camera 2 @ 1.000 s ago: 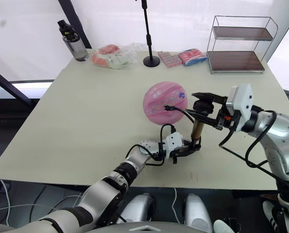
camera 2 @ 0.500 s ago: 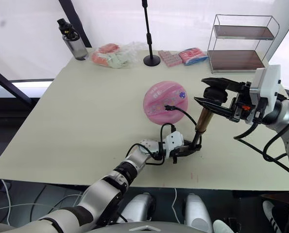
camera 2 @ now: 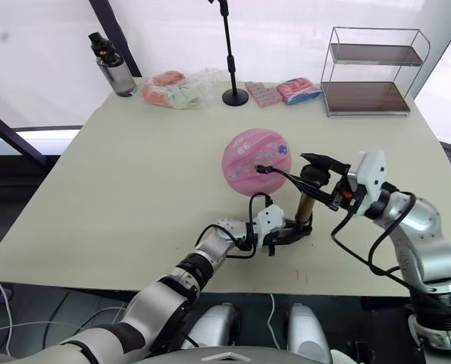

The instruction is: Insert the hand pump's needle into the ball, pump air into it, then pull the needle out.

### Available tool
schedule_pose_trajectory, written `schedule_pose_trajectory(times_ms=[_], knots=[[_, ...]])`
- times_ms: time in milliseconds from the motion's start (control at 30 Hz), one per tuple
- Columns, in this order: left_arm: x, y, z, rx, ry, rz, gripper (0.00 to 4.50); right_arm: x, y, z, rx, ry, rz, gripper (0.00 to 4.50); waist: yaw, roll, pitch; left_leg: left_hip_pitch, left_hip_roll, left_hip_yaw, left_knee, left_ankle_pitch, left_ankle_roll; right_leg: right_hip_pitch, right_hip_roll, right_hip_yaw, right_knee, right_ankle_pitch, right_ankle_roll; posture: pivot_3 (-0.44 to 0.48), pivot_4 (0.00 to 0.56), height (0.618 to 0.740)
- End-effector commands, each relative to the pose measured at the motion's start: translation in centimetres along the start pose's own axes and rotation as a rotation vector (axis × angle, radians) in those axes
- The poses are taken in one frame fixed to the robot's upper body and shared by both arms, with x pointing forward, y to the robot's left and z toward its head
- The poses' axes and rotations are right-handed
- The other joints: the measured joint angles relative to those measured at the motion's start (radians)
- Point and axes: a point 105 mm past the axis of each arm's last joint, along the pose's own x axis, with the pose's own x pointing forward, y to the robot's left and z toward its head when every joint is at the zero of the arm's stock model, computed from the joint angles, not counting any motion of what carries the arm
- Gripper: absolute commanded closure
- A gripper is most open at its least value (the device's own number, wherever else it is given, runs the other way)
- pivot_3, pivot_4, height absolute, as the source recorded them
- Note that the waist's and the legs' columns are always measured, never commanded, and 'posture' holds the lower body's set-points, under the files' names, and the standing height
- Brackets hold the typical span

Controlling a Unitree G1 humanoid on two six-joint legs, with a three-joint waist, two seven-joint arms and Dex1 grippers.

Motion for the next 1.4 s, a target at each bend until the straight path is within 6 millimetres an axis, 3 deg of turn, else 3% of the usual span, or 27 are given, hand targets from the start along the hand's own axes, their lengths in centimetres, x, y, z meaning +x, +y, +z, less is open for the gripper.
schedule_pose_trajectory(times_ms=[33,133,233,333,633,900,967,1067,1167,1233,1333,1400], knots=[[-0.8,-1.7,-3.8,-0.106,0.124,-0.035,3.41,-0.6,2.6,-5.3,0.110,0.154,0.040,2.63,0.000,-0.001,-0.002,0.000,0.000,0.000,0.000,0.000,0.000,0.000,0.000,0.000,0.000,0.000,0.000,0.000,0.150,0.740],[-0.9,-1.7,-3.8,-0.107,0.123,-0.032,3.41,-0.7,3.1,-6.0,0.110,0.162,0.039,2.63,-0.002,0.000,-0.003,0.001,0.000,0.000,0.000,0.000,0.000,0.000,0.000,0.000,0.000,0.000,0.000,0.000,0.150,0.740],[-0.9,-1.7,-3.8,-0.108,0.122,-0.031,3.41,-0.5,2.5,-4.9,0.074,0.126,0.028,2.63,-0.002,0.001,-0.004,0.001,0.000,0.000,0.000,0.000,0.000,0.000,0.000,0.000,0.000,0.000,0.000,0.000,0.150,0.740],[-0.9,-1.7,-3.8,-0.110,0.122,-0.031,3.41,0.4,1.1,-0.7,0.001,-0.014,0.019,2.63,-0.002,0.002,-0.003,0.000,0.000,0.000,0.000,0.000,0.000,0.000,0.000,0.000,0.000,0.000,0.000,0.000,0.150,0.740],[-0.9,-1.6,-3.9,-0.115,0.125,-0.030,3.41,0.2,-1.6,9.3,-0.140,-0.169,0.021,2.63,-0.001,0.010,0.006,-0.003,0.000,0.000,0.000,0.000,0.000,-0.003,0.000,0.000,0.000,0.000,0.000,0.000,0.150,0.740],[-0.9,-1.6,-3.9,-0.109,0.127,-0.032,3.41,-1.2,-3.0,15.4,-0.172,-0.227,0.017,2.63,0.000,0.009,0.009,-0.005,0.000,0.000,0.000,0.000,0.000,-0.004,-0.001,0.000,0.000,0.000,0.000,0.000,0.150,0.740],[-1.0,-1.6,-3.9,-0.107,0.128,-0.033,3.41,-1.4,-3.1,16.0,-0.181,-0.219,0.022,2.63,0.001,0.011,0.011,-0.007,-0.001,0.000,0.000,0.000,0.000,-0.006,-0.002,0.000,0.000,0.000,0.000,0.000,0.150,0.740],[-1.0,-1.6,-3.9,-0.106,0.128,-0.033,3.41,-1.4,-3.0,14.4,-0.167,-0.166,0.023,2.63,0.004,0.011,0.012,-0.010,-0.001,0.000,0.000,0.000,0.000,-0.008,-0.002,0.000,0.000,0.000,0.000,0.000,0.150,0.740],[-0.9,-1.6,-3.8,-0.104,0.127,-0.032,3.41,-1.1,-2.4,11.4,-0.129,-0.114,0.030,2.63,0.007,0.009,0.011,-0.011,-0.001,0.000,0.001,0.000,0.000,-0.009,-0.002,0.000,0.000,0.000,0.000,0.000,0.150,0.740],[-0.9,-1.5,-3.8,-0.102,0.127,-0.031,3.41,-1.2,-2.0,7.5,-0.122,-0.038,0.009,2.63,0.007,0.007,0.010,-0.011,-0.001,0.000,0.001,0.000,0.000,-0.009,-0.002,-0.001,0.000,0.000,0.000,0.000,0.150,0.740],[-0.8,-1.5,-3.8,-0.101,0.126,-0.030,3.41,-1.2,-1.5,4.2,-0.083,-0.031,-0.028,2.63,0.000,0.005,0.010,-0.004,-0.001,0.001,0.001,0.000,0.000,-0.003,-0.002,0.000,0.000,0.000,0.000,0.000,0.150,0.740],[-0.9,-1.5,-3.8,-0.103,0.127,-0.027,3.41,-1.1,0.1,1.1,0.002,-0.004,-0.015,2.63,-0.002,0.003,0.009,0.000,0.000,0.001,0.000,0.000,0.000,0.000,-0.001,0.001,0.000,0.000,0.001,0.000,0.150,0.740]])
